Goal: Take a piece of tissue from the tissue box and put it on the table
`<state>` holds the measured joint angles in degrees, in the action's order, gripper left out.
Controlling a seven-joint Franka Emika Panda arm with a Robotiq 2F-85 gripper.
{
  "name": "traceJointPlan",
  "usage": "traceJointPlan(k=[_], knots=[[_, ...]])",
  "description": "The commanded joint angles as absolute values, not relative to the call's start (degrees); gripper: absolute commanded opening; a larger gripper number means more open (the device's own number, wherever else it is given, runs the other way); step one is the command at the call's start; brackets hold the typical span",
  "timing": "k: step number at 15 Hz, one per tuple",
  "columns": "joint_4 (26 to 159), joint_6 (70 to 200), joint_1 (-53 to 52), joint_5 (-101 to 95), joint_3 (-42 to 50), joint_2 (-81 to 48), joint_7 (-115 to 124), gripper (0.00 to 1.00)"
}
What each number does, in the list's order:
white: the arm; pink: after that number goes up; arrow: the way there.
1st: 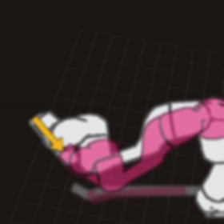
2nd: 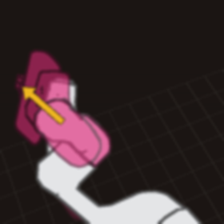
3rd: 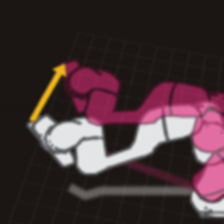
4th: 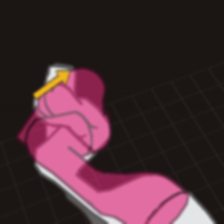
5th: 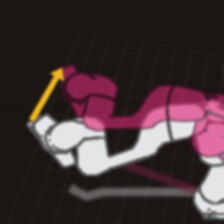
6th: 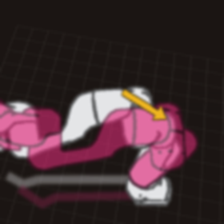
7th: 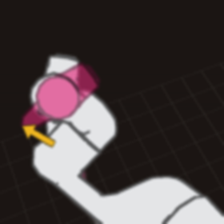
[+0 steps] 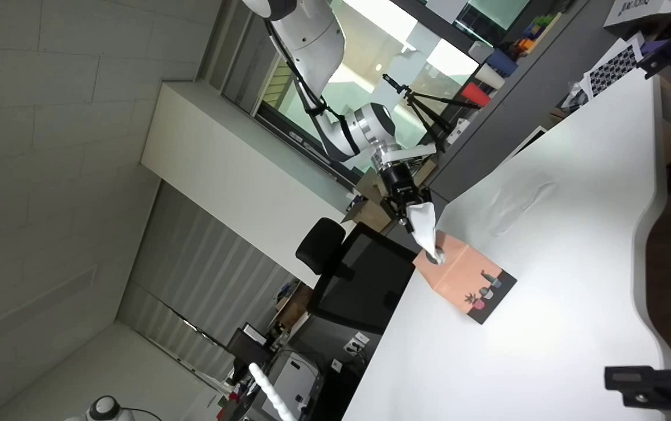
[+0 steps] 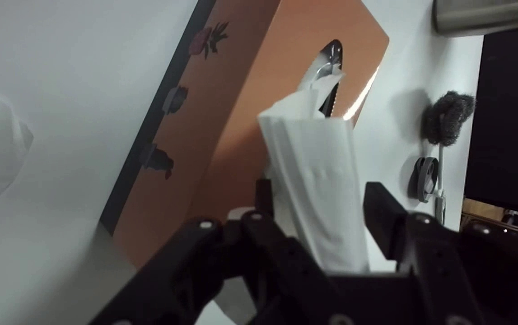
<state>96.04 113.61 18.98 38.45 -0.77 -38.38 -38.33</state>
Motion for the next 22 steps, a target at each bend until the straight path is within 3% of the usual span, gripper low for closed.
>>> traceJointPlan(k=[1,5,16,22], knots=[[93.68,111.05,19.77,38.99,-1.25,-39.52,-37.13,0.25],[94.94,112.72,19.04,38.06,-0.74,-38.35,-37.54,0.01],[95.79,120.99,17.06,18.3,4.3,-30.8,-35.57,0.0],[98.87,140.26,17.59,2.75,8.88,-34.66,-34.41,0.0]])
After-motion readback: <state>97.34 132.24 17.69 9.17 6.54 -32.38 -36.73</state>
